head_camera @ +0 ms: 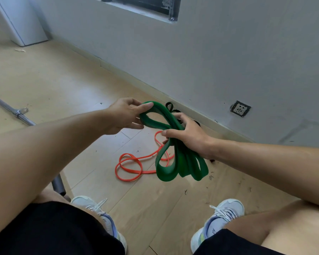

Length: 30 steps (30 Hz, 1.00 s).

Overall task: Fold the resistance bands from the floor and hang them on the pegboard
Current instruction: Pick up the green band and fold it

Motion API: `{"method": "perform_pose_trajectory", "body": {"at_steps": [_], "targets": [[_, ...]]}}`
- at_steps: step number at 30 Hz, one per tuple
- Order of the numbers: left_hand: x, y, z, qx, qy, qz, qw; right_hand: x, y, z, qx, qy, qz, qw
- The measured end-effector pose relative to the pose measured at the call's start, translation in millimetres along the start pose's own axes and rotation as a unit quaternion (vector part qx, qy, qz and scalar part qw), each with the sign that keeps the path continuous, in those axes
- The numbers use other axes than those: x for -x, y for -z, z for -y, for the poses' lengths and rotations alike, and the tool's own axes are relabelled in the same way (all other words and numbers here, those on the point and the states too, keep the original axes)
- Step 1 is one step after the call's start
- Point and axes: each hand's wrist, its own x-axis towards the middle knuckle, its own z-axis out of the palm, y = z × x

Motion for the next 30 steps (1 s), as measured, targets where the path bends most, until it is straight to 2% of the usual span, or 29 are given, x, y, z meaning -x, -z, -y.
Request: {"method": "perform_pose_trajectory", "body": {"at_steps": [6, 9, 12, 15, 21, 24, 28, 30], "targets": [[0, 8, 12, -0.090, 0.044, 0.088, 0.991, 4, 2, 0, 0.095, 0.051, -0.003, 0.994], [1, 10, 15, -0.181, -0.024, 0.096, 0.979, 4, 7, 1, 0.140, 0.025, 0.043, 0.989], [3, 6, 12, -0.311, -0.103, 0.124, 0.937, 1, 11, 1, 0.189, -0.002, 0.105, 0.976], [3, -1, 11, -0.363, -0.087, 0.137, 0.917, 1, 14, 0, 0.195, -0.032, 0.152, 0.968], [7, 0, 4, -0.310, -0.081, 0.153, 0.935, 1, 21, -3, 0.137, -0.076, 0.221, 0.963], [9, -3, 0, -0.274, -0.096, 0.133, 0.948, -1, 23, -4, 0.157, -0.053, 0.190, 0.968], [12, -11, -4, -0.241, -0.116, 0.086, 0.960, -3, 27, -4, 0.187, -0.014, 0.101, 0.977], [15, -16, -7, -0.230, -0.114, 0.069, 0.964, -5, 30, -7, 0.188, -0.008, 0.087, 0.978]]}}
